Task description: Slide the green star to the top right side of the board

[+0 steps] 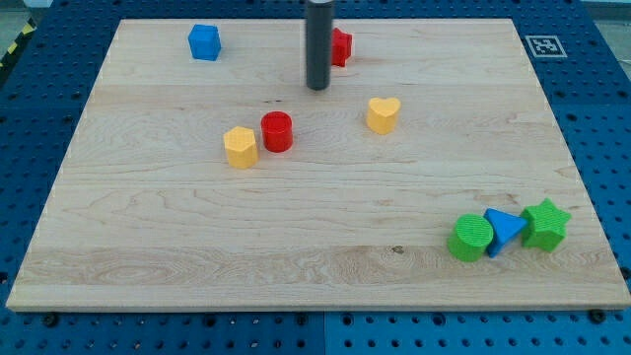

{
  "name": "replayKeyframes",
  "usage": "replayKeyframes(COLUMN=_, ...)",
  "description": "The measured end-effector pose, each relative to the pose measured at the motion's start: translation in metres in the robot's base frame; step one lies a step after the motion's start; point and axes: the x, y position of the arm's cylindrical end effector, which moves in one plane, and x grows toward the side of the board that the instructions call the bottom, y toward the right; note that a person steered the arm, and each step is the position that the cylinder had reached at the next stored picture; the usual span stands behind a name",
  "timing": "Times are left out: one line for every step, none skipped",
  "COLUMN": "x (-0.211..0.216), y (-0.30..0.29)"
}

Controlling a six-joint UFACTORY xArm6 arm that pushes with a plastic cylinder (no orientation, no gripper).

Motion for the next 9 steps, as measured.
replayKeyframes(x=-0.001, y=-0.076)
replayKeyframes(x=0.019, y=-0.117)
replayKeyframes(x=0.059, y=-0.15)
replayKeyframes(x=0.111, y=-0.174)
replayKeyframes(x=0.19, y=-0.15)
replayKeyframes(x=0.271, y=-0.058)
replayKeyframes(x=0.29, y=-0.022)
replayKeyframes(x=0.29, y=-0.004)
replayKeyframes(x=0.289, y=0.072)
